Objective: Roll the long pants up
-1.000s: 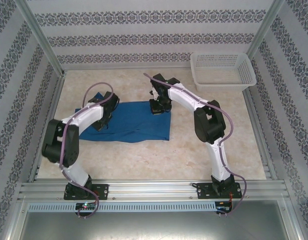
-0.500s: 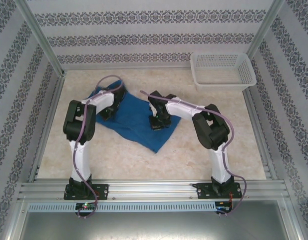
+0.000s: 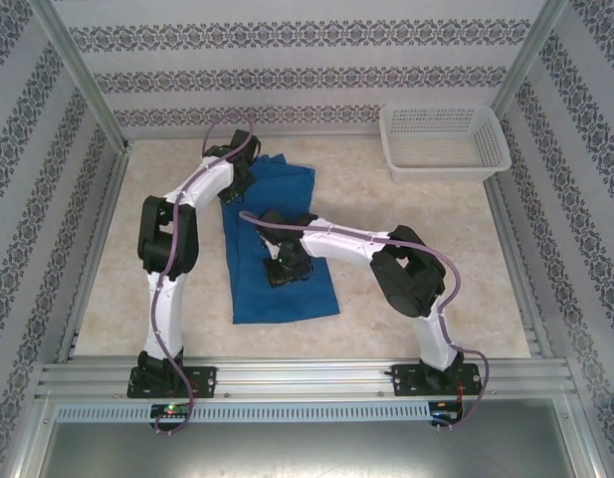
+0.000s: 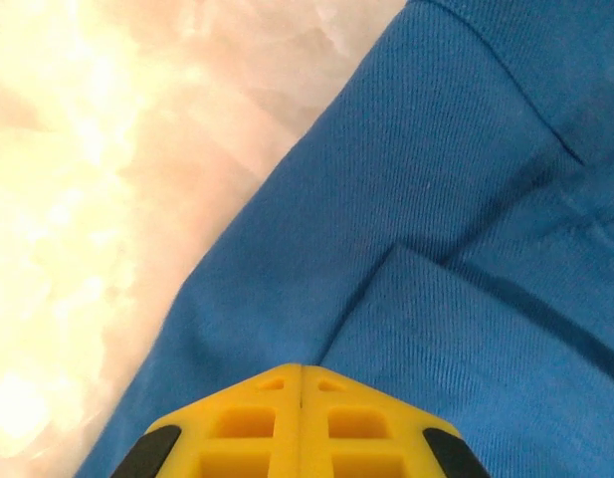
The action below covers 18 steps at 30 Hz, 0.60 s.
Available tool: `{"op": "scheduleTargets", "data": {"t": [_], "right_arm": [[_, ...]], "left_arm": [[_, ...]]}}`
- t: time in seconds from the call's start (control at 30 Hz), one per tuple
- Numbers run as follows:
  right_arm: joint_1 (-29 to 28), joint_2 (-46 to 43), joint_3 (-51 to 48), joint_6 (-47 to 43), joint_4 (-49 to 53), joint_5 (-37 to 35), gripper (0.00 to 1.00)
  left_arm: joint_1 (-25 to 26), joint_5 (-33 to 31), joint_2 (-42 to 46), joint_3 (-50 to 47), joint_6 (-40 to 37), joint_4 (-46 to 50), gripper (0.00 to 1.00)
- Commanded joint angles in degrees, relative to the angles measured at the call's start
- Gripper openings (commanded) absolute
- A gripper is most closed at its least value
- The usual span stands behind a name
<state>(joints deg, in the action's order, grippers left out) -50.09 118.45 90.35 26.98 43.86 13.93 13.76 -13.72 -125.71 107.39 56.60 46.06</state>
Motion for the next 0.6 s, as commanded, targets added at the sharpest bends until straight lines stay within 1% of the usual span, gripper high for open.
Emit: {"op": "scheduleTargets", "data": {"t": [0.0, 0.03, 0.07, 0.1, 0.17, 0.2, 0.3, 0.37, 0.47, 0.53, 0.57], "right_arm": [[4.06, -4.32, 7.50, -6.71, 7.07, -4.61, 0.55], [6.36, -4.91, 10.15, -7.66, 8.33, -4.81, 0.44], [8.79, -5.00, 12.59, -8.30, 8.95, -4.42, 0.10], [11.60, -4.78, 15.23, -8.87, 9.10, -3.68, 0.00], [16.67, -3.02, 20.43, -8.56, 8.15, -0.34, 0.00], [19.64, -1.05, 23.31, -7.77, 7.26, 2.63, 0.00], [24.83, 7.67, 35.39, -5.23, 7.09, 9.43, 0.00], [26.68, 14.91, 45.39, -4.03, 8.97, 12.74, 0.00], [28.30, 24.26, 57.47, -0.24, 9.34, 17.53, 0.00], [28.59, 27.21, 59.15, 2.92, 6.33, 20.18, 0.00], [28.64, 27.92, 58.34, 4.37, 3.92, 21.41, 0.00]], "left_arm": [[-1.98, 1.08, 9.93, -3.38, -2.67, 0.56, 0.00], [-2.23, 1.15, 12.57, -5.47, -2.81, -0.11, 0.00], [-2.38, 1.23, 14.96, -7.33, -2.81, -0.93, 0.00], [-2.47, 1.27, 17.53, -9.58, -2.89, -2.05, 0.00], [-2.44, 2.21, 21.69, -14.11, -2.00, -3.22, 0.00], [-2.49, 2.95, 23.64, -16.50, -1.21, -4.01, 0.00], [-2.38, 5.79, 28.90, -24.70, 2.11, -7.86, 0.00], [-2.24, 7.00, 31.54, -29.36, 3.98, -9.81, 0.00], [-2.16, 7.06, 33.30, -32.06, 4.73, -9.28, 0.00], [-2.09, 7.11, 34.05, -32.95, 4.62, -9.07, 0.00], [-2.06, 7.30, 34.29, -33.36, 4.37, -9.43, 0.00]]}}
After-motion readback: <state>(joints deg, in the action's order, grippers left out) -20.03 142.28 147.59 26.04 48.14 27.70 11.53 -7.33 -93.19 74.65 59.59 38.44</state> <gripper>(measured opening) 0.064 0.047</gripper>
